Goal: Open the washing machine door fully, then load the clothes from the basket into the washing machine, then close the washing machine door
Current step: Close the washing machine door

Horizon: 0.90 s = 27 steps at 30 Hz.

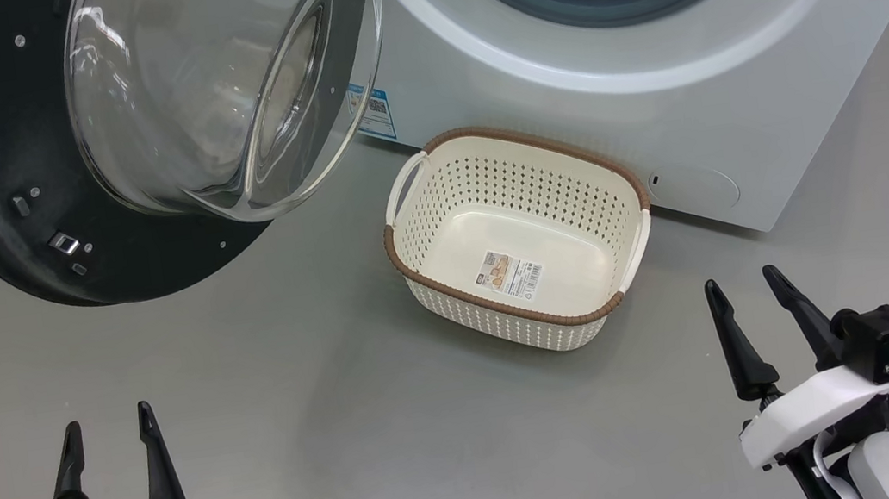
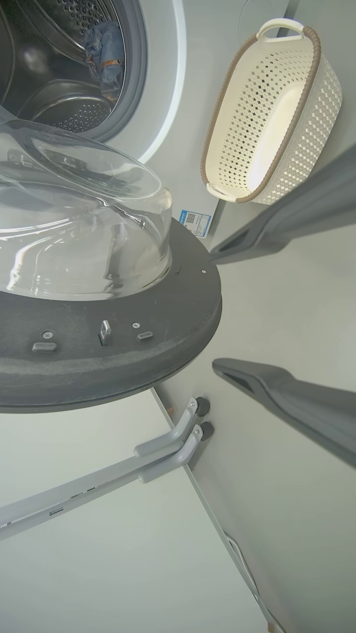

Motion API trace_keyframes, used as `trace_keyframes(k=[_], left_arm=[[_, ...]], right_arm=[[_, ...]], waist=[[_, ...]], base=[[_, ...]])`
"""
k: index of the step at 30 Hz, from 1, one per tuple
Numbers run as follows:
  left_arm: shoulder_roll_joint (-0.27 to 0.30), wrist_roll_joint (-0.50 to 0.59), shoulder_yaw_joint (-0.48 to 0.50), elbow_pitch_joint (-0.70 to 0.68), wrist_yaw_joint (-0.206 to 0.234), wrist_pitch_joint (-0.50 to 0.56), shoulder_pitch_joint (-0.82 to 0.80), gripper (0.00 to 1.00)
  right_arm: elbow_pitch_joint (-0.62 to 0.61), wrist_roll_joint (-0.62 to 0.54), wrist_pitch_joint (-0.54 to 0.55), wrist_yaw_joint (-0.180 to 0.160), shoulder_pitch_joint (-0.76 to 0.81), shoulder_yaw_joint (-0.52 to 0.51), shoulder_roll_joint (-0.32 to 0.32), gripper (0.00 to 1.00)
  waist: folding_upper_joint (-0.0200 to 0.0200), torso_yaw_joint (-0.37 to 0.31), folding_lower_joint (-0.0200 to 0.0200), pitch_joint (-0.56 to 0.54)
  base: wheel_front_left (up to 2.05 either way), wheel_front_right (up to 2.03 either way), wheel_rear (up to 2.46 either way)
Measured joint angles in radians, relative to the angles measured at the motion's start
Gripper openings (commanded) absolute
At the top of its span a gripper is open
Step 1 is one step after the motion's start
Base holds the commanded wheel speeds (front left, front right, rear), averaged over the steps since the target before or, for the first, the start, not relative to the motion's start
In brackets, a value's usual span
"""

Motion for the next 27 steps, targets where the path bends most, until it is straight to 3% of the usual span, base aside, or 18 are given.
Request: trace_keyframes(k=[7,8,9,15,22,27], left_arm=[[0.0,-0.002,0.0,-0.004,0.0,0.0,0.0,1.0],[0.0,-0.006,0.0,-0.004,0.0,0.0,0.0,0.41],[0.0,-0.006,0.0,-0.004,0.0,0.0,0.001,0.0],[0.0,-0.046,0.003,-0.005,0.0,0.0,0.001,0.0],[-0.001,-0.329,0.061,-0.026,0.009,0.0,-0.004,0.0],[-0.003,-0.529,0.11,-0.026,-0.015,0.0,-0.032,0.0]], right_arm=[[0.001,0.0,0.0,0.0,0.0,0.001,0.0,1.0],[0.001,0.0,0.0,0.0,0.0,0.001,0.0,1.0],[0.002,0.0,0.0,0.0,0.0,0.001,0.0,1.0],[0.002,0.001,0.0,0.0,0.0,0.001,0.0,1.0],[0.005,0.003,0.0,0.0,0.0,-0.002,0.0,1.0],[0.006,0.003,0.0,0.0,0.0,-0.005,0.0,1.0]], waist=[[0.0,-0.001,0.0,-0.005],[0.0,-0.001,0.0,-0.005],[0.0,-0.001,0.0,-0.006],[0.0,-0.002,0.0,-0.007],[0.0,-0.002,0.0,-0.005],[0.0,-0.003,0.0,-0.003]], base=[[0.0,0.0,0.0],[0.0,0.0,0.0],[0.0,0.0,0.0],[0.0,0.0,0.0],[0.0,0.0,0.0],[0.0,0.0,0.0]])
